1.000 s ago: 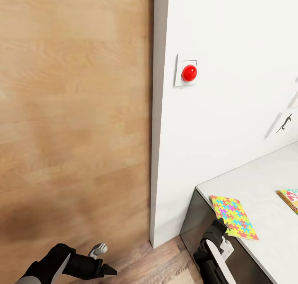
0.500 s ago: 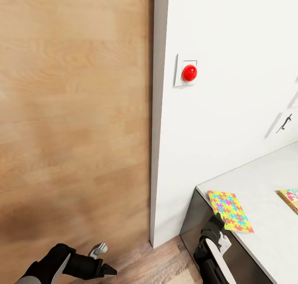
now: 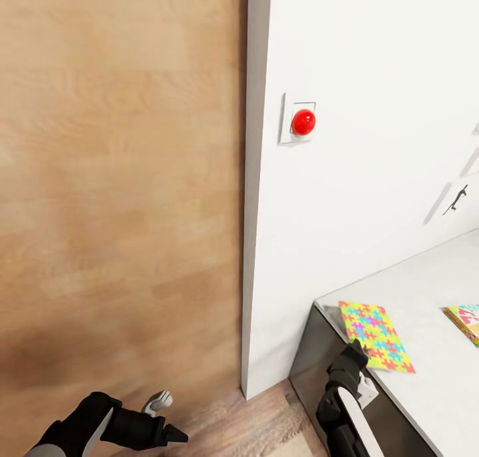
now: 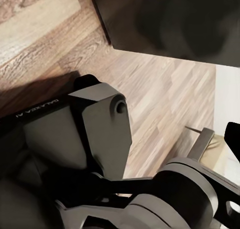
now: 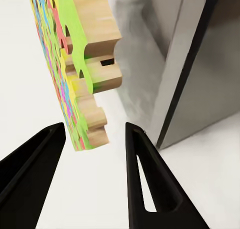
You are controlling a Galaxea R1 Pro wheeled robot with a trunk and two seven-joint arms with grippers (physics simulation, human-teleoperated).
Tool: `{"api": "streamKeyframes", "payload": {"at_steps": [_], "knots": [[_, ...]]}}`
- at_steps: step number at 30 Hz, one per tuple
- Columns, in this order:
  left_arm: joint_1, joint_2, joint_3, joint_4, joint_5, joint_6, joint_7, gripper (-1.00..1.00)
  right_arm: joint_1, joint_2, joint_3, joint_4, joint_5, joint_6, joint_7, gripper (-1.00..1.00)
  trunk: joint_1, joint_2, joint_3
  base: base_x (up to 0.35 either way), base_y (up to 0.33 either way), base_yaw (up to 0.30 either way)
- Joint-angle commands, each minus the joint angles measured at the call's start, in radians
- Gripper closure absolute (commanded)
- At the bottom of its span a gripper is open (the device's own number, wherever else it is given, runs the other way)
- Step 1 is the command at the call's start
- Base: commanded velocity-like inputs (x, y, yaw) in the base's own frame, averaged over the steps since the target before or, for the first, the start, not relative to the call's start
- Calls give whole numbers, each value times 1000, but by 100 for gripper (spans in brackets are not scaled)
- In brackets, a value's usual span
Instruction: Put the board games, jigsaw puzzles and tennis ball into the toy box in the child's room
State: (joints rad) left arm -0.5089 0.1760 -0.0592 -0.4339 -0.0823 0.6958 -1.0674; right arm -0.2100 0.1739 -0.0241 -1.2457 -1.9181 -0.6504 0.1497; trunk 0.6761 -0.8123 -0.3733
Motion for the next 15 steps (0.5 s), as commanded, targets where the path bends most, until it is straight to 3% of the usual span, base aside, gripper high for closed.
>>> {"api": "streamKeyframes", "payload": {"at_steps": [1, 10, 15], "knots": [[0, 0, -2, -2, -5, 7, -6, -100, 0, 1, -1, -3, -9, -2, 6, 100, -4, 6, 2, 0, 0, 0], [0, 0, -1, -6, -7, 11, -8, -100, 0, 1, 1, -17, -3, 0, -43, 100, -38, 69, 30, 0, 0, 0], [0, 0, -1, -8, -7, 15, -8, -100, 0, -17, 20, -20, -4, 0, -56, 100, -57, 104, 46, -1, 0, 0]]}}
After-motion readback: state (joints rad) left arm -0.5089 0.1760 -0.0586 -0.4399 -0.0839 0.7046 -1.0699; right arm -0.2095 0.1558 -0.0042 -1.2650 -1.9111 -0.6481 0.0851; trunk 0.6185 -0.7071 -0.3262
